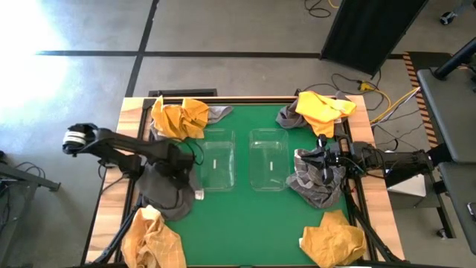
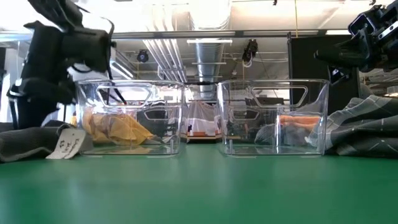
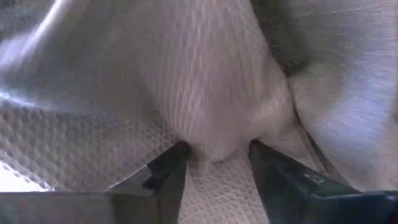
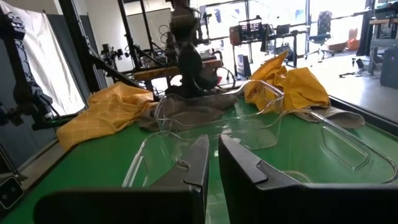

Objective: Sort towels by color in basket
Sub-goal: Put the bottom dark gray towel into the left transparent bin

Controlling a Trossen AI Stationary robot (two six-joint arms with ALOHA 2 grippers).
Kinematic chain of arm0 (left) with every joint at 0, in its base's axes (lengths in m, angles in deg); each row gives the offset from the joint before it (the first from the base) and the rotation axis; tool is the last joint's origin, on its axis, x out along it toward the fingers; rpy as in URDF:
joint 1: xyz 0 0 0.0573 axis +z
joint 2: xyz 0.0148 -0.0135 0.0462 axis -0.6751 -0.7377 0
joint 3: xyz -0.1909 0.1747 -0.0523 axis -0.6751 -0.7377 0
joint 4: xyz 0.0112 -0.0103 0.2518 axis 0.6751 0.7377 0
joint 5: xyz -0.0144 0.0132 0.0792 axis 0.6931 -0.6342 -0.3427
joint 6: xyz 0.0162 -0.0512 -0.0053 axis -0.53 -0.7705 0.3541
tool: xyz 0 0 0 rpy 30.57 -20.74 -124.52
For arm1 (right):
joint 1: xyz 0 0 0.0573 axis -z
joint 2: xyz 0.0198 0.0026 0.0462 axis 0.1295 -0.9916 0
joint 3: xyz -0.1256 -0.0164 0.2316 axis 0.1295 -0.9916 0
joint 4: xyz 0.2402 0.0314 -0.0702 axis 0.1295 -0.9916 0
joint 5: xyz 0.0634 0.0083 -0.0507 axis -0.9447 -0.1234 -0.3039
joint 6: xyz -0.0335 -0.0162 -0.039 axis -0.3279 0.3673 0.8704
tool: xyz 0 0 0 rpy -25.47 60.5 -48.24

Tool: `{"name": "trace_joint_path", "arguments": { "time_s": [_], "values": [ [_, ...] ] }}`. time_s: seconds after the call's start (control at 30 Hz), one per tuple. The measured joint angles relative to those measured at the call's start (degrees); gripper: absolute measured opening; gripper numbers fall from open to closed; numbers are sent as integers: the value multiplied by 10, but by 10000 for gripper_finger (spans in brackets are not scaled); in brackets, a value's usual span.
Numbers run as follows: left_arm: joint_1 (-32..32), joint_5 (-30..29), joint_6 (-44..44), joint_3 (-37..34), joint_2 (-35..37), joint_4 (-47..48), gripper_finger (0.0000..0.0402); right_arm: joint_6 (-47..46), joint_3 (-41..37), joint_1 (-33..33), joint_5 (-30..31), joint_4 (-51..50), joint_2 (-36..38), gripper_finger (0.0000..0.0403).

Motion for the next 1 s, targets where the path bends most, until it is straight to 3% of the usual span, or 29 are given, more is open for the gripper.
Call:
{"name": "trace_joint_path", "arguments": {
  "time_s": [0.17,0.23,0.47,0.77,1.0],
  "values": [
    [-5,13,1,-18,-15,3,33,0,0,0,0,0,0,29],
    [-6,13,-1,-19,-6,11,13,0,0,0,0,0,0,29],
    [-16,12,-1,69,62,128,4,0,0,0,0,0,0,29],
    [-20,-22,31,307,134,246,2,0,0,0,0,0,0,29],
    [-20,-69,104,485,159,252,2,0,0,0,0,0,0,29]
  ]
}}
